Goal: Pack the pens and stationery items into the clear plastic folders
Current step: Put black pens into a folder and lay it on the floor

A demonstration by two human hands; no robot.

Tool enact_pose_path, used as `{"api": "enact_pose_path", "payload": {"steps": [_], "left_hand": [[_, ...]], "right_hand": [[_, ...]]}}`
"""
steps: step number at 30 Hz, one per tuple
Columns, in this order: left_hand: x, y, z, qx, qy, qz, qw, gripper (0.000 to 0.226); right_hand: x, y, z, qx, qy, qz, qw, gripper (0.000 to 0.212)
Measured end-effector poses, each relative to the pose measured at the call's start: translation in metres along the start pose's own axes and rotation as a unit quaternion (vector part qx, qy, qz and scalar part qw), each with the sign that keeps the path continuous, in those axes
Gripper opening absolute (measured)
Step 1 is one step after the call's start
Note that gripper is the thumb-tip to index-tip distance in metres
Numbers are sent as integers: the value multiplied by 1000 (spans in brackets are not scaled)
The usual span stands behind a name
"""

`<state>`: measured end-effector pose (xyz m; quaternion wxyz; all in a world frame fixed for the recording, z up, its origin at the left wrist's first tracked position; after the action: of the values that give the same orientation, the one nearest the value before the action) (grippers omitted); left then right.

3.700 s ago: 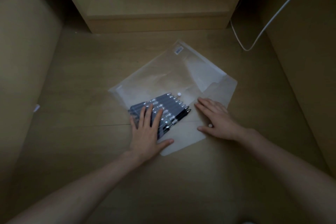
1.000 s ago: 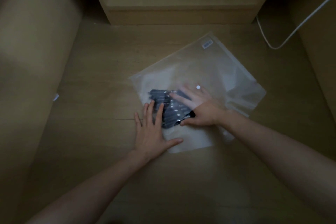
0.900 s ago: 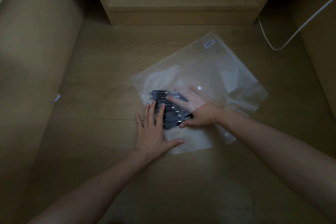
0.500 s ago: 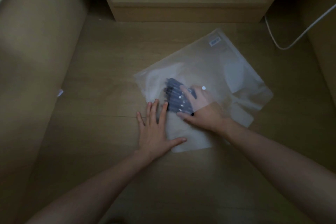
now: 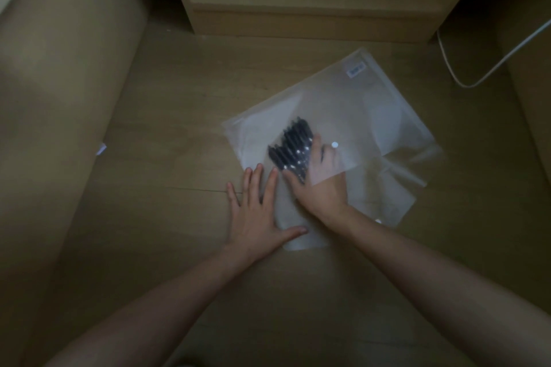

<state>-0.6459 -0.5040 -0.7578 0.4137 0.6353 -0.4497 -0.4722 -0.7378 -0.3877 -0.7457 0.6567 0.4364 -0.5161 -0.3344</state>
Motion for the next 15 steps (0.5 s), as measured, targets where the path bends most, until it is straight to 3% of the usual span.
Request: {"api": "enact_pose_path", "payload": {"steps": [6,10,15], "left_hand": [[0,0,-1,-4,9,-11,1000,119],[2,-1,-4,-4,45,-11,999,125],[-1,1,0,-11,2,-30,999,127]], "right_hand": [[-10,7,-21,22,34,15,999,97],[-19,5,-34,27,49,11,998,88],[-22,0,-36,10,73,50,996,82]]}}
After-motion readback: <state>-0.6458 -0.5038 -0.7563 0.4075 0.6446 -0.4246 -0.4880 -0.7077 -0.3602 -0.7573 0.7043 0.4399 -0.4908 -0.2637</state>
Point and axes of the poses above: each hand's wrist, its own z-axis towards the middle knuckle, its own y-axis out of the back of the hand, x = y × z, the point moved 4 cm from there along z, towards the middle knuckle, and after that the axes turned 3 degrees about -x, right-handed, at the moved point
